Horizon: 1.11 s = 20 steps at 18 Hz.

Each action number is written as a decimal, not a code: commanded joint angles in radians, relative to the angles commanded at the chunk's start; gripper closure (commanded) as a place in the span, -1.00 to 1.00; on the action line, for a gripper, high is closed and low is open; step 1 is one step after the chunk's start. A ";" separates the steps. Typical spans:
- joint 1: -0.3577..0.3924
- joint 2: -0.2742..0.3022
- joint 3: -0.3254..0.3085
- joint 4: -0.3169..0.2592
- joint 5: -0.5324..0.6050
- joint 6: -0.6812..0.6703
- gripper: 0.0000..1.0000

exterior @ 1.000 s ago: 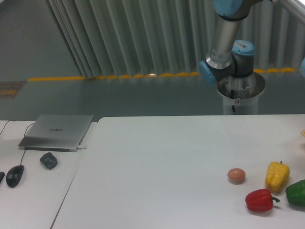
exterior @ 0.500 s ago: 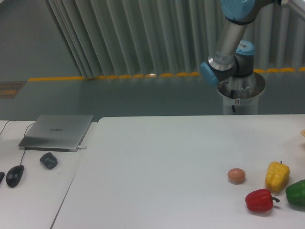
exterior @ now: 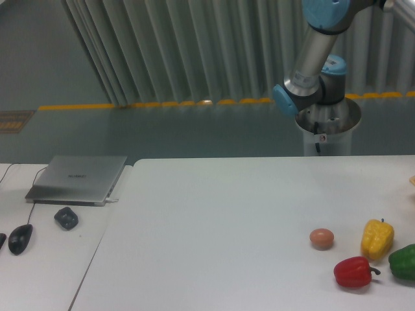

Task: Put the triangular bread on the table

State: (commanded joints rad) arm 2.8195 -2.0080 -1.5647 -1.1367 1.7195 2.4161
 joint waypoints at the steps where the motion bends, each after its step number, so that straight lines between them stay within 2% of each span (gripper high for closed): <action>1: -0.003 0.000 0.000 -0.002 0.003 -0.002 -0.16; 3: -0.006 0.000 0.006 -0.005 0.005 -0.002 0.09; 4: -0.006 0.000 0.005 -0.009 0.005 -0.005 0.39; 5: -0.006 0.000 0.008 -0.017 0.005 -0.017 0.52; 7: -0.008 0.003 0.017 -0.041 0.005 -0.044 0.91; 12: -0.011 0.011 0.046 -0.090 0.003 -0.052 1.00; 16: -0.020 0.011 0.147 -0.247 -0.011 -0.054 1.00; 20: -0.022 0.015 0.222 -0.362 -0.075 -0.103 1.00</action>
State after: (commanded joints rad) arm 2.7980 -1.9927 -1.3424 -1.4984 1.6448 2.3135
